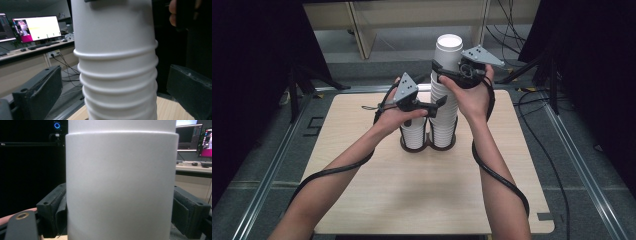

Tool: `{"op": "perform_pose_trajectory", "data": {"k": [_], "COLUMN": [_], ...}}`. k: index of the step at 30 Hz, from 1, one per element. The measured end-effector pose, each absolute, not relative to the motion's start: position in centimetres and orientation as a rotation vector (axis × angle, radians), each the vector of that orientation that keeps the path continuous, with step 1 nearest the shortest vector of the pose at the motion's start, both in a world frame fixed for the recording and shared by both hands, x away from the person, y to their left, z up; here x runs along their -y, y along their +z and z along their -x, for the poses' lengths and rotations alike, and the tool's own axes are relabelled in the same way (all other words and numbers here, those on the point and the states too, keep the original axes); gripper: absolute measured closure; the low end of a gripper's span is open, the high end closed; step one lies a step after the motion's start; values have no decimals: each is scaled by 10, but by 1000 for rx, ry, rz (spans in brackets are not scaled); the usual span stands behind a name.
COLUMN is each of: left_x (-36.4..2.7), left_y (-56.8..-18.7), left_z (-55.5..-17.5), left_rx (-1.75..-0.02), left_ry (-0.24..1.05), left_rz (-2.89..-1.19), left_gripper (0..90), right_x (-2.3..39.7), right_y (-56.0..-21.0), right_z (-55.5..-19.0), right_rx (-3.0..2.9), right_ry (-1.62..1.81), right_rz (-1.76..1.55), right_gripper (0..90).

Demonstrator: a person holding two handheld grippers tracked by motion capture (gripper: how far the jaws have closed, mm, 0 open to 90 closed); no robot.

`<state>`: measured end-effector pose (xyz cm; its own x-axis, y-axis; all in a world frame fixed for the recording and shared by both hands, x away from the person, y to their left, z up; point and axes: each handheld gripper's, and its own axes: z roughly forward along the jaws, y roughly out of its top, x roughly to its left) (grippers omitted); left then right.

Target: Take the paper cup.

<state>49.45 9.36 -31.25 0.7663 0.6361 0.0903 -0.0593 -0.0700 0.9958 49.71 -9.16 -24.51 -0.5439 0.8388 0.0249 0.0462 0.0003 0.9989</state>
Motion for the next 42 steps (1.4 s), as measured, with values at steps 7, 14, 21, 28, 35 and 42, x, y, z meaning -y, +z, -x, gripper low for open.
{"op": "perform_pose_trajectory", "data": {"k": [7,14,21,28,35,42], "left_x": [-84,-76,-76,-75,-75,-74], "left_y": [-308,-309,-308,-308,-308,-307], "left_z": [-503,-507,-508,-508,-508,-507], "left_rx": [-488,-486,-490,-489,-481,-475], "left_ry": [578,585,582,587,595,600], "left_rz": [-1548,-1562,-1568,-1571,-1575,-1579], "left_gripper": [4,34,37,36,36,36], "right_x": [91,90,90,89,90,90], "right_y": [-245,-245,-245,-245,-241,-236], "right_z": [-498,-497,-496,-496,-495,-495], "right_rx": [-1662,-1660,-1648,-1635,-1612,-1588], "right_ry": [1606,1607,1621,1635,1642,1661], "right_rz": [-927,-933,-938,-947,-937,-928], "right_gripper": [146,158,169,173,182,186]}}
